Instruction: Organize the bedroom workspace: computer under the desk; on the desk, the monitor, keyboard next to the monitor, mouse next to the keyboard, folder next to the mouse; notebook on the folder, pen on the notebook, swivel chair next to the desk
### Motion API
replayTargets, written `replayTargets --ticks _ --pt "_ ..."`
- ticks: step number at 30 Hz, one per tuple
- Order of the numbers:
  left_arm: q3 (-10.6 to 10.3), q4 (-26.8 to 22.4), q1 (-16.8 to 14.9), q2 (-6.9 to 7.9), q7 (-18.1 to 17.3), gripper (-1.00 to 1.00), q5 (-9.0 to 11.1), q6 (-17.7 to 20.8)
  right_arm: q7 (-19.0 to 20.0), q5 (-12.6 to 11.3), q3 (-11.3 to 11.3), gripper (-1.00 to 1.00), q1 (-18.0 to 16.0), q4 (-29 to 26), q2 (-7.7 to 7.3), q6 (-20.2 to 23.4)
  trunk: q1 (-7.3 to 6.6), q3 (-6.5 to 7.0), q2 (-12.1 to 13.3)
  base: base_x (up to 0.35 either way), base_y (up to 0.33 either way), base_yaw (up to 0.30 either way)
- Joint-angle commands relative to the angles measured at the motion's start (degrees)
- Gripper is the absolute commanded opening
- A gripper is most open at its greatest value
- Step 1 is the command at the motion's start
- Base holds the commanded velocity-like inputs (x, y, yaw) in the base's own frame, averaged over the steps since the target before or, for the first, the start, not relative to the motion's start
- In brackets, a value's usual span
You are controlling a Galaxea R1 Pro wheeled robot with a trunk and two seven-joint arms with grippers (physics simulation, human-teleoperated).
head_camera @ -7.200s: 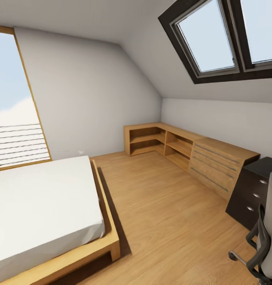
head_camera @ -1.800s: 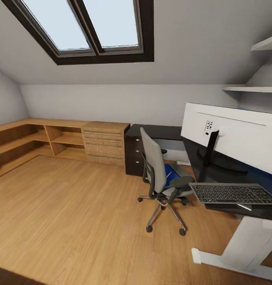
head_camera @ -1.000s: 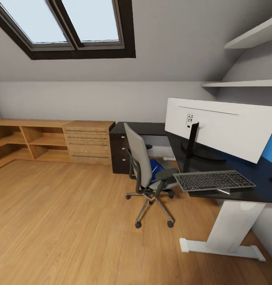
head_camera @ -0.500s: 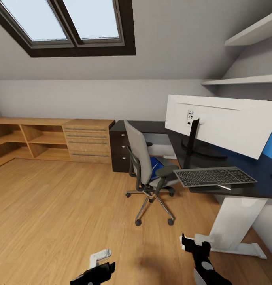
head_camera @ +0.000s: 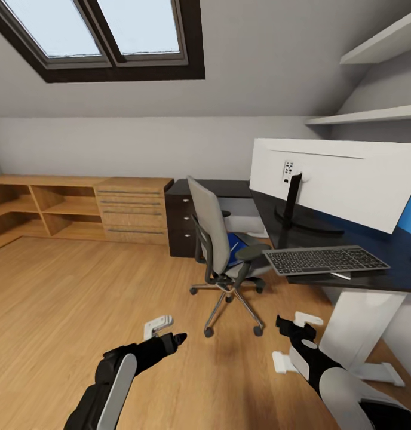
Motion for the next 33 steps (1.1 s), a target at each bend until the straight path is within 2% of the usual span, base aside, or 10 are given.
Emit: replayTargets --ticks 1,4,6,8,14,33 --pt "0.0 -0.8 0.0 0.04 0.5 1.00 0.6 0.3 0.1 -0.5 0.1 1.00 -0.1 0.2 0.09 -0.4 0.22 -0.24 -0.4 0.000 0.000 0.000" --pt "0.0 -4.1 0.5 0.15 0.5 1.00 0.7 0.3 0.2 -0.5 0.1 1.00 -0.1 0.3 0.21 -0.4 0.88 -0.78 -1.6 0.000 0.000 0.000" --pt "0.0 -10.1 3.7 0.37 0.5 1.00 0.7 0.4 0.2 -0.5 0.1 1.00 0.0 0.3 0.23 -0.5 1.32 -1.14 -2.4 0.000 0.000 0.000" --pt "0.0 -12.4 6.0 0.50 0.5 1.00 0.7 0.4 0.2 -0.6 0.1 1.00 0.0 0.3 0.24 -0.5 1.76 -1.50 -3.2 0.000 0.000 0.000" --pt "0.0 -13.7 7.5 0.53 0.5 1.00 0.7 0.3 0.2 -0.6 -0.1 1.00 -0.1 0.2 0.25 -0.7 3.07 -2.57 -5.7 0.000 0.000 0.000" --pt "-0.1 -13.9 7.7 0.52 0.5 1.00 0.7 0.3 0.2 -0.7 -0.2 1.00 0.0 0.0 0.49 -1.6 7.25 -5.99 -13.3 0.000 0.000 0.000"
